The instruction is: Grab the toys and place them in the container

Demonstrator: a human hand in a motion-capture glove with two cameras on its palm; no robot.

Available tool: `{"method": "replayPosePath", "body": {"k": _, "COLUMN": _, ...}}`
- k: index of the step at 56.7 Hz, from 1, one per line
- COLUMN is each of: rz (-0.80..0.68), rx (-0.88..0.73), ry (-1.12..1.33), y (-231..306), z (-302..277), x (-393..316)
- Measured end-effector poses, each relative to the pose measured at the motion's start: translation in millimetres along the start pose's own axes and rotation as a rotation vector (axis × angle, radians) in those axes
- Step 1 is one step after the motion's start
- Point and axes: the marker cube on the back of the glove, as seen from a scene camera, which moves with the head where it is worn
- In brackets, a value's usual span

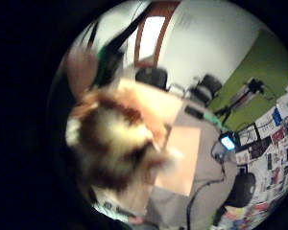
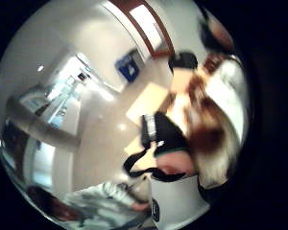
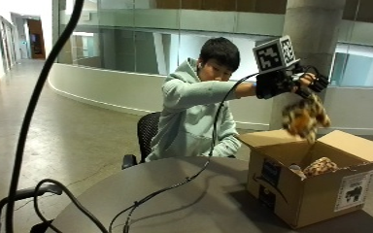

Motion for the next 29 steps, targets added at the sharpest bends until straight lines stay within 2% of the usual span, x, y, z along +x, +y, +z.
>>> {"method": "replayPosePath", "body": {"k": 6, "rz": -0.003, "rx": -0.096, "ry": -0.049, "y": 6.4, "z": 7.3, "x": 10.5}}
{"method": "replayPosePath", "body": {"k": 18, "rz": 0.013, "rx": -0.023, "ry": -0.031, "y": 30.2, "z": -33.4, "x": 42.9}}
{"method": "replayPosePath", "body": {"k": 29, "rz": -0.002, "rx": 0.023, "ry": 0.067, "y": 76.6, "z": -72.0, "x": 76.2}}
